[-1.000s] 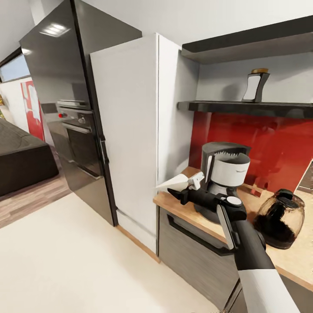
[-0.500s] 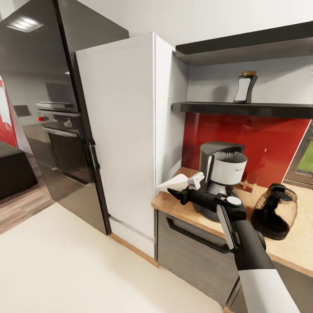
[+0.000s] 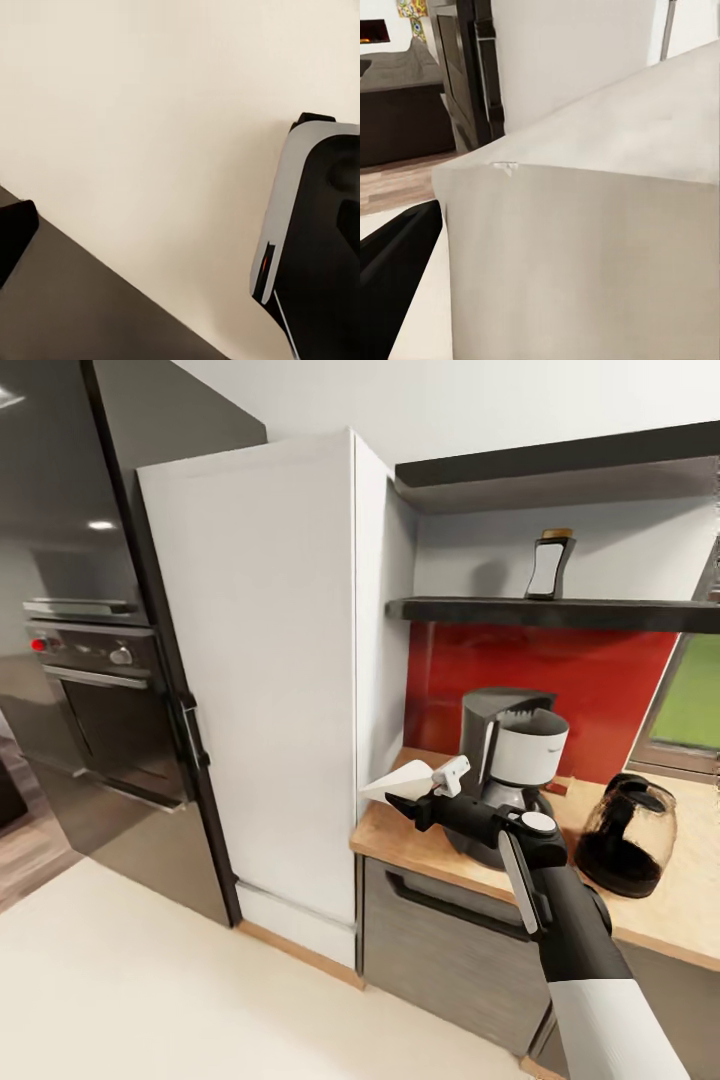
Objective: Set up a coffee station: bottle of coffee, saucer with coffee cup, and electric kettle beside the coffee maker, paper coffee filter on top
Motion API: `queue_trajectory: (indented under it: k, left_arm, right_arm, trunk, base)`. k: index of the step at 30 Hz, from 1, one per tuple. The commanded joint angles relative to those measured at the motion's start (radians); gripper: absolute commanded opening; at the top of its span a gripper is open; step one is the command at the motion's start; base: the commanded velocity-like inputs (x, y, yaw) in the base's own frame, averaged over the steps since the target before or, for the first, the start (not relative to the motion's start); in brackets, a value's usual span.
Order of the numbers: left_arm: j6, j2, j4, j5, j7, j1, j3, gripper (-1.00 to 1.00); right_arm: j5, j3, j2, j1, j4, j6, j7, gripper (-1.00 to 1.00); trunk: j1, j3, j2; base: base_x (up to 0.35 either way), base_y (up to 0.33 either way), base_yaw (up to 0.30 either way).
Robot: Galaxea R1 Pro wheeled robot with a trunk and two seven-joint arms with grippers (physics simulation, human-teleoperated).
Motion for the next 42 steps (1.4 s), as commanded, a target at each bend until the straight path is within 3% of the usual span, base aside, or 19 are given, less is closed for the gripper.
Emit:
queue_trajectory:
  k: [1,12,30,42]
  left_arm:
    - [-0.004,0.0,0.001,-0.011,0.003,-0.001,0.007,1.0]
    - [-0.004,-0.002,0.001,-0.011,0.003,-0.001,0.006,1.0]
    - [-0.004,-0.001,0.002,-0.012,0.003,-0.001,0.006,1.0]
    - [-0.004,0.0,0.002,-0.012,0.003,-0.001,0.005,1.0]
  right_arm:
    - [0.008,-0.001,0.001,-0.001,-0.001,0.004,0.006,-1.0]
    - [0.008,-0.001,0.001,-0.001,-0.001,0.004,0.006,-1.0]
    - [0.006,0.0,0.001,-0.001,0.0,0.004,0.006,-1.0]
    - [0.006,0.001,0.001,-0.001,-0.001,0.004,0.008,-1.0]
  trunk:
    - [0.001,-0.002,-0.002]
    - [0.001,0.003,-0.002]
    - [0.001,0.01,-0.002]
    - [0.001,0.011,-0.002]
  base:
    - [0.135,0.329,-0.255]
    - [0.144,0.285,-0.256]
    - [0.012,0.013,-0.254]
    - [0.0,0.005,-0.036]
